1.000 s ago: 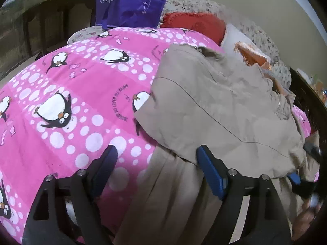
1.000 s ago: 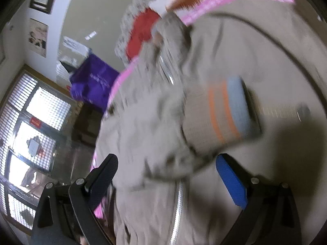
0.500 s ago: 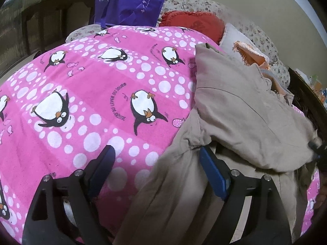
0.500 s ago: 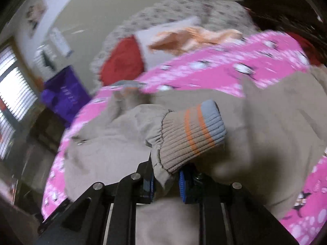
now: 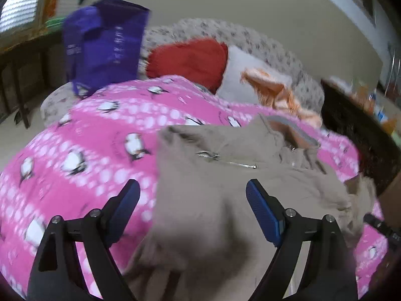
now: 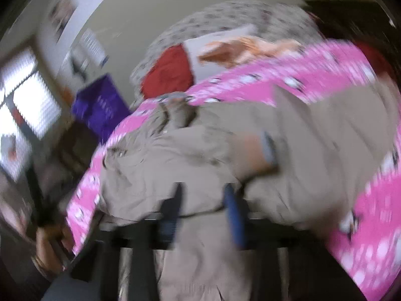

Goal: Fold large clothes

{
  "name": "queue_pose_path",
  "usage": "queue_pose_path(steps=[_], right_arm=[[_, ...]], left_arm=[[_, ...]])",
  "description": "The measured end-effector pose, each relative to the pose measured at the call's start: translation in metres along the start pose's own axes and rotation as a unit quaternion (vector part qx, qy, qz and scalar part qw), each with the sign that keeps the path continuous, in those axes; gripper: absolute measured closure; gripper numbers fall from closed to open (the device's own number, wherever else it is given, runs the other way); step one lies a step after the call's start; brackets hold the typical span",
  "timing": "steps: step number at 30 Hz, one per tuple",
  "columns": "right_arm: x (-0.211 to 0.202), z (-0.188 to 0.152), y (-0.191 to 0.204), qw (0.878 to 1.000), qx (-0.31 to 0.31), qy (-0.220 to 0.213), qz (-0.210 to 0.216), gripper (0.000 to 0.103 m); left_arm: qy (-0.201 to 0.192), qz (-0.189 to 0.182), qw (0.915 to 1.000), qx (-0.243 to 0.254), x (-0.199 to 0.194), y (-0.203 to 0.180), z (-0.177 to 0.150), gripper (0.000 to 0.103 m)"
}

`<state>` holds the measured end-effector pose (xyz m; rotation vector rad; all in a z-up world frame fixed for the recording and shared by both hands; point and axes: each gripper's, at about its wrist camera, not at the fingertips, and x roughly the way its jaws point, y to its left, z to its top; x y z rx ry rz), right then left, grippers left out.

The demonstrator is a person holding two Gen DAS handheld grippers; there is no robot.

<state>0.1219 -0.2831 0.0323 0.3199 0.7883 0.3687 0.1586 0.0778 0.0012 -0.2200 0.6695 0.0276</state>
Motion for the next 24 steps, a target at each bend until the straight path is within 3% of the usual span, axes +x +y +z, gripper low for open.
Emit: queue_pose_path(steps=[1, 3, 6, 7, 8, 11, 15, 18, 20, 24], right_arm=[[0.012, 0.008, 0.007, 1.000, -0.020, -0.005, -0.010, 0.086], [0.029, 0.010, 0.009, 0.997, -0.046, -0.025, -0.056, 0.087], [0.067, 0.006, -0.017, 0.995, -0.011, 0.013, -0.102, 0.087], [0.085, 0.000, -0.030, 0.993, 0.008, 0.041, -0.110, 0.087], [0.095, -0.004, -0.037, 0.993, 0.012, 0.051, -0.110, 0.089], [0.097, -0.012, -0.039, 0.993, -0.011, 0.029, -0.113, 0.088], [0.067, -0.010, -0.034, 0.997, 0.009, 0.015, -0.070, 0.082], [0.017, -0.013, -0.010, 0.999, 0.019, -0.023, -0.013, 0.078], [-0.010, -0.039, 0.007, 0.998, 0.030, -0.035, 0.052, 0.059], [-0.018, -0.104, 0.024, 0.992, 0.058, 0.034, 0.103, 0.060]], left_arm=[[0.004, 0.010, 0.9999, 0.003, 0.010, -0.003, 0.002, 0.029], [0.027, 0.043, 0.9987, 0.010, 0.036, -0.006, -0.003, 0.031], [0.077, 0.072, 0.9944, 0.010, 0.072, 0.000, -0.020, 0.031], [0.094, 0.072, 0.9929, 0.004, 0.084, 0.005, -0.030, 0.029], [0.087, 0.064, 0.9942, 0.000, 0.087, 0.010, -0.037, 0.028], [0.085, 0.064, 0.9942, 0.014, 0.087, 0.005, -0.037, 0.016], [0.093, 0.056, 0.9937, 0.028, 0.086, 0.002, -0.037, 0.011], [0.098, 0.057, 0.9932, 0.025, 0.078, 0.002, -0.036, 0.011], [0.083, 0.056, 0.9947, 0.021, 0.068, -0.003, -0.036, 0.011], [0.045, 0.025, 0.9980, 0.038, 0.021, -0.010, -0.042, 0.011]])
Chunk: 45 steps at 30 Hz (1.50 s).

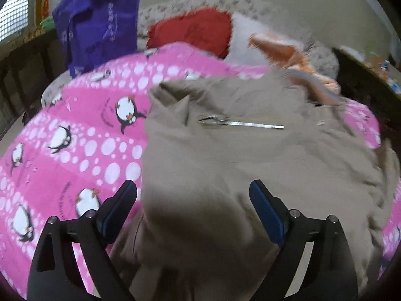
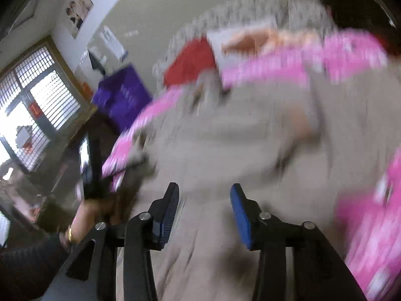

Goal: Fold large clothes

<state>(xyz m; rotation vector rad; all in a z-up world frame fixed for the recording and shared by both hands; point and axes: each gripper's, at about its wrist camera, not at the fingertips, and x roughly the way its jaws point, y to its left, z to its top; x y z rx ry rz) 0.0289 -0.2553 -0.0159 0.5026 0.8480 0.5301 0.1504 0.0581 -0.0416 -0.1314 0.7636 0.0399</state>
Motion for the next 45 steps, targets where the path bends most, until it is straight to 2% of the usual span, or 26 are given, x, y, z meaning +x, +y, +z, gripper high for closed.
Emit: queue_pose_path(steps=[1, 4, 6, 8, 11, 12, 15, 16, 18, 20, 22, 25, 27, 29, 30, 31, 33, 34, 36, 38, 39, 41, 43, 45], right_arm=[[-0.009, -0.025, 0.003, 1.000, -0.008, 0.008, 0.017, 0.060], [-0.036, -0.072, 0.003, 0.999, -0.033, 0.016, 0.005, 0.058], [-0.052, -0.084, -0.007, 1.000, -0.022, 0.010, -0.015, 0.058], [-0.071, -0.080, -0.017, 1.000, -0.002, -0.001, -0.026, 0.058], [-0.098, -0.045, -0.018, 0.999, -0.019, -0.016, -0.043, 0.058], [-0.104, -0.034, -0.017, 0.998, -0.029, -0.019, -0.055, 0.058], [-0.124, 0.020, -0.035, 0.988, -0.068, -0.039, -0.136, 0.044], [-0.129, 0.044, -0.056, 0.983, -0.071, -0.048, -0.161, 0.038], [-0.138, 0.073, -0.097, 0.976, -0.054, -0.066, -0.198, 0.037], [-0.147, 0.109, -0.151, 0.972, -0.001, -0.094, -0.214, 0.036], [-0.152, 0.139, -0.206, 0.963, 0.065, -0.121, -0.231, 0.035], [-0.140, 0.171, -0.262, 0.958, 0.152, -0.140, -0.200, 0.037], [-0.132, 0.176, -0.283, 0.951, 0.187, -0.164, -0.182, 0.037], [-0.111, 0.180, -0.315, 0.947, 0.247, -0.132, -0.154, 0.036], [-0.099, 0.183, -0.323, 0.946, 0.263, -0.115, -0.154, 0.036], [-0.092, 0.184, -0.328, 0.944, 0.262, -0.105, -0.170, 0.042], [-0.089, 0.188, -0.326, 0.947, 0.245, -0.115, -0.174, 0.057], [-0.091, 0.188, -0.326, 0.948, 0.243, -0.120, -0.167, 0.076], [-0.097, 0.189, -0.316, 0.951, 0.222, -0.130, -0.174, 0.082], [-0.126, 0.191, -0.295, 0.950, 0.188, -0.169, -0.185, 0.084], [-0.135, 0.190, -0.288, 0.947, 0.180, -0.184, -0.190, 0.084], [-0.178, 0.188, -0.267, 0.937, 0.163, -0.227, -0.210, 0.084], [-0.211, 0.185, -0.249, 0.928, 0.147, -0.251, -0.232, 0.084], [-0.235, 0.183, -0.222, 0.924, 0.115, -0.268, -0.245, 0.084]], left_arm=[[-0.006, -0.006, 0.9999, 0.008, -0.007, -0.002, -0.002, 0.011], [-0.018, -0.015, 0.9994, 0.027, -0.025, -0.004, -0.016, 0.011], [-0.010, -0.017, 0.9995, 0.027, -0.026, -0.003, -0.027, 0.011], [0.001, -0.017, 0.9995, 0.026, -0.023, -0.001, -0.035, 0.011], [0.012, -0.003, 0.9997, 0.022, -0.014, 0.006, -0.047, 0.011], [0.019, -0.008, 0.9998, 0.003, -0.012, 0.013, -0.047, 0.011], [0.008, 0.001, 0.9991, -0.041, -0.020, 0.035, -0.049, 0.011], [0.010, 0.004, 0.9988, -0.048, -0.022, 0.039, -0.052, 0.011], [0.024, 0.013, 0.9977, -0.063, -0.023, 0.051, -0.063, 0.011], [0.034, -0.005, 0.9955, -0.089, -0.023, 0.061, -0.070, 0.011], [0.024, -0.014, 0.9942, -0.104, -0.026, 0.066, -0.072, 0.011], [0.034, 0.013, 0.9958, -0.084, -0.021, 0.056, -0.070, 0.011], [0.041, 0.030, 0.9963, -0.070, -0.017, 0.051, -0.071, 0.011], [0.043, 0.031, 0.9962, -0.069, -0.015, 0.050, -0.071, 0.011], [0.044, 0.031, 0.9962, -0.069, -0.015, 0.050, -0.071, 0.011], [0.044, 0.032, 0.9961, -0.069, -0.015, 0.051, -0.071, 0.011], [0.045, 0.034, 0.9962, -0.067, -0.015, 0.052, -0.072, 0.011], [0.045, 0.035, 0.9962, -0.067, -0.015, 0.052, -0.072, 0.010], [0.046, 0.036, 0.9961, -0.066, -0.013, 0.052, -0.071, 0.010], [0.046, 0.035, 0.9962, -0.066, -0.014, 0.051, -0.071, 0.010], [0.045, 0.034, 0.9962, -0.066, -0.014, 0.051, -0.071, 0.010], [0.044, 0.032, 0.9962, -0.068, -0.014, 0.051, -0.071, 0.010], [0.044, 0.031, 0.9961, -0.070, -0.015, 0.051, -0.071, 0.010], [0.042, 0.028, 0.9961, -0.071, -0.016, 0.052, -0.071, 0.010]])
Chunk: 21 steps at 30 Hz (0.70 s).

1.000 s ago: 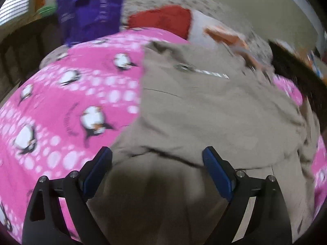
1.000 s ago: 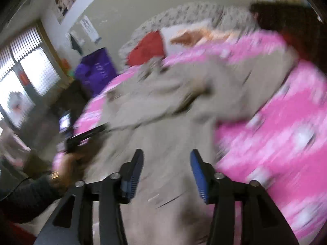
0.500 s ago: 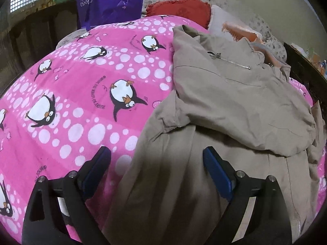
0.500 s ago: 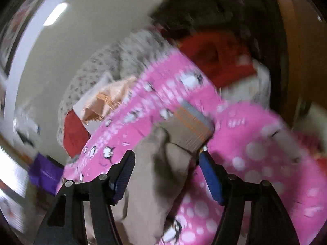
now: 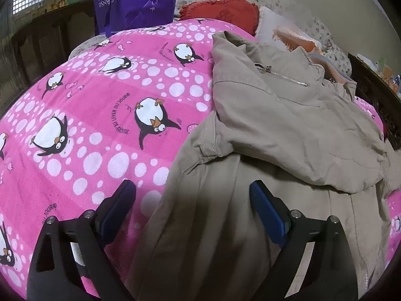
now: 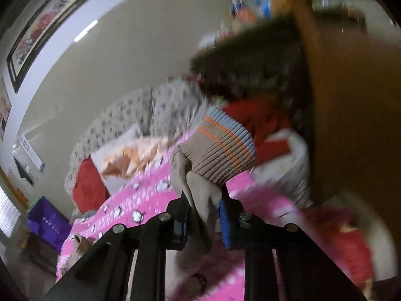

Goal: Fold large clothes

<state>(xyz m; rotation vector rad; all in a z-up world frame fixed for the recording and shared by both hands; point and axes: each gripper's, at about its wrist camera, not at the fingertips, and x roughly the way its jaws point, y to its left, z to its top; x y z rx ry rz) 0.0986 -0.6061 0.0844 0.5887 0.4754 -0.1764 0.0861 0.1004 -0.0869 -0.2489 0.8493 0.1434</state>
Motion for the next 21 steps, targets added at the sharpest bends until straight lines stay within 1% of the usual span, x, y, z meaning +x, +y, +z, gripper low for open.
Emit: queue_pose_path(steps=[2, 3, 6, 7, 8, 10, 11, 12, 14, 16, 18, 19, 20, 21], right_arm=[[-0.025, 0.000, 0.023, 0.999, -0.029, -0.021, 0.005, 0.084], [-0.036, -0.004, 0.042, 0.999, -0.043, -0.026, 0.021, 0.084], [-0.048, -0.023, 0.106, 0.993, -0.087, -0.016, 0.076, 0.084], [-0.046, -0.035, 0.132, 0.990, -0.102, -0.004, 0.099, 0.084], [-0.043, -0.053, 0.167, 0.984, -0.119, 0.011, 0.134, 0.084], [-0.031, -0.082, 0.212, 0.974, -0.137, 0.044, 0.172, 0.084], [-0.018, -0.107, 0.245, 0.967, -0.149, 0.065, 0.196, 0.084], [-0.010, -0.120, 0.262, 0.963, -0.157, 0.076, 0.203, 0.084], [0.023, -0.164, 0.305, 0.955, -0.174, 0.112, 0.211, 0.084], [0.056, -0.211, 0.339, 0.949, -0.201, 0.143, 0.196, 0.084], [0.077, -0.251, 0.359, 0.941, -0.233, 0.165, 0.183, 0.084], [0.081, -0.269, 0.364, 0.937, -0.250, 0.175, 0.172, 0.082], [0.090, -0.289, 0.370, 0.932, -0.268, 0.189, 0.156, 0.075], [0.095, -0.306, 0.373, 0.925, -0.291, 0.200, 0.137, 0.073]], left_arm=[[-0.001, -0.005, 1.0000, -0.003, -0.001, 0.002, 0.000, 0.010], [-0.002, -0.007, 1.0000, -0.005, -0.001, 0.003, 0.000, 0.010], [-0.002, -0.010, 0.9999, -0.006, -0.003, 0.003, 0.000, 0.010], [0.000, -0.011, 0.9999, -0.005, -0.003, 0.003, 0.001, 0.010], [0.001, -0.014, 0.9999, -0.007, -0.004, 0.004, 0.002, 0.010], [-0.001, -0.026, 0.9995, -0.018, -0.011, 0.008, 0.007, 0.010], [-0.004, -0.032, 0.9992, -0.025, -0.014, 0.011, 0.009, 0.010], [-0.008, -0.038, 0.9987, -0.034, -0.018, 0.014, 0.012, 0.010], [-0.018, -0.040, 0.9981, -0.044, -0.028, 0.022, 0.020, 0.010], [-0.034, -0.028, 0.9983, -0.039, -0.039, 0.029, 0.027, 0.010], [-0.042, -0.025, 0.9983, -0.033, -0.048, 0.033, 0.034, 0.010], [-0.045, -0.029, 0.9981, -0.033, -0.050, 0.034, 0.037, 0.010], [-0.047, -0.038, 0.9977, -0.031, -0.053, 0.033, 0.041, 0.010], [-0.049, -0.050, 0.9971, -0.030, -0.054, 0.030, 0.045, 0.010]])
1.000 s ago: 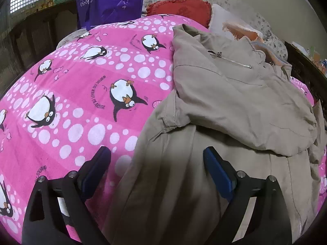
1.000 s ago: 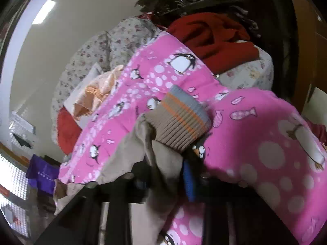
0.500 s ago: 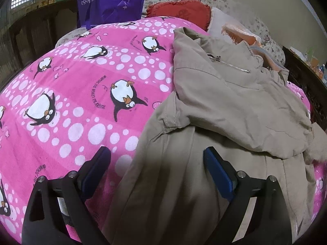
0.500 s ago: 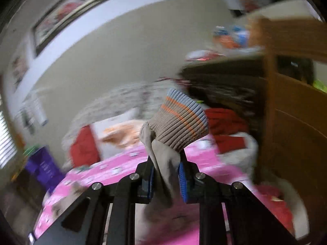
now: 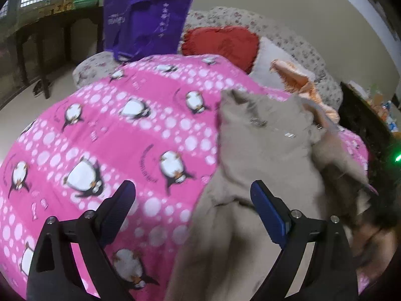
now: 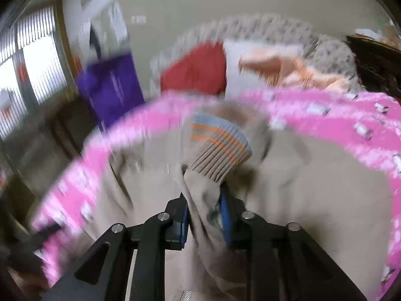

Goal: Fold large clothes

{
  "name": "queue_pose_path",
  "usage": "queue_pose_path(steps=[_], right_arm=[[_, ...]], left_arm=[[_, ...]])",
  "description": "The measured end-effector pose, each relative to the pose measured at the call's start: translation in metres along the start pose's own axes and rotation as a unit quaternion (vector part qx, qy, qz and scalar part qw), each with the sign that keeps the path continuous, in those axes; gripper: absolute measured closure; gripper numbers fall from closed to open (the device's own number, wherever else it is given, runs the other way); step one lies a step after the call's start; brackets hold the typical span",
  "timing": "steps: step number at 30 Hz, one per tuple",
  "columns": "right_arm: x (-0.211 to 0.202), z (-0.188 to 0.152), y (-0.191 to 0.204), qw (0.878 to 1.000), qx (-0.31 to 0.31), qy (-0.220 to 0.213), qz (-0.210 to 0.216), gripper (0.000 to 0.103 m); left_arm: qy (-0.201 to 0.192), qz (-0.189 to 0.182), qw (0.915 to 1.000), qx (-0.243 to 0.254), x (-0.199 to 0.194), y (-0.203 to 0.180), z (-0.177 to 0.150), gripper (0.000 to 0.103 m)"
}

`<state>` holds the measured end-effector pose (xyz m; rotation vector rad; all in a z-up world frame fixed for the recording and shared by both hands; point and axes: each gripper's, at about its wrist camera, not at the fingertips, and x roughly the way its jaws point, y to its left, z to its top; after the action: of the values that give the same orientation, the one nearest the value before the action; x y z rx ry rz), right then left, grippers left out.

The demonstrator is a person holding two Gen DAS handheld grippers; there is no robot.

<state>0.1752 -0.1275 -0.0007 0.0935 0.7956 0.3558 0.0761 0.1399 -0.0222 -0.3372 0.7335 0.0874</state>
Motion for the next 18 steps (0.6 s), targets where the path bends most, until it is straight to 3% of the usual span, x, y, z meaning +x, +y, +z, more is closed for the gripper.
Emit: queue_pose_path(steps=[2, 4, 6, 7, 8, 11, 13, 15, 18], right_arm=[[0.009, -0.016, 0.010, 0.999, -0.037, 0.026, -0.030, 0.060], [-0.014, -0.035, 0.017, 0.997, -0.069, 0.009, -0.043, 0.058], [-0.041, -0.052, 0.018, 0.995, -0.083, -0.015, -0.048, 0.040], [-0.056, -0.063, 0.014, 0.994, -0.086, -0.026, -0.057, 0.026], [-0.068, -0.074, 0.007, 0.994, -0.086, -0.031, -0.062, 0.023], [-0.088, -0.100, -0.014, 0.998, -0.052, -0.003, -0.045, 0.023], [-0.086, -0.115, -0.030, 0.999, -0.027, 0.027, -0.027, 0.024], [-0.084, -0.137, -0.041, 0.999, -0.002, 0.046, -0.029, 0.025], [-0.088, -0.140, -0.040, 0.999, -0.002, 0.037, -0.030, 0.023]], left_arm=[[-0.002, -0.030, 0.9995, 0.008, 0.002, -0.013, 0.006, 0.010], [-0.001, -0.056, 0.9982, 0.023, 0.006, -0.032, 0.010, 0.010], [0.000, -0.089, 0.9953, 0.039, 0.012, -0.053, 0.012, 0.010], [0.004, -0.109, 0.9929, 0.047, 0.017, -0.066, 0.012, 0.010], [0.010, -0.121, 0.9911, 0.054, 0.022, -0.074, 0.012, 0.010], [0.067, -0.169, 0.9809, 0.070, 0.050, -0.102, 0.003, 0.010], [0.110, -0.175, 0.9759, 0.071, 0.071, -0.115, -0.008, 0.010], [0.120, -0.181, 0.9737, 0.069, 0.079, -0.123, -0.011, 0.010], [0.114, -0.208, 0.9707, 0.042, 0.076, -0.129, -0.004, 0.010]])
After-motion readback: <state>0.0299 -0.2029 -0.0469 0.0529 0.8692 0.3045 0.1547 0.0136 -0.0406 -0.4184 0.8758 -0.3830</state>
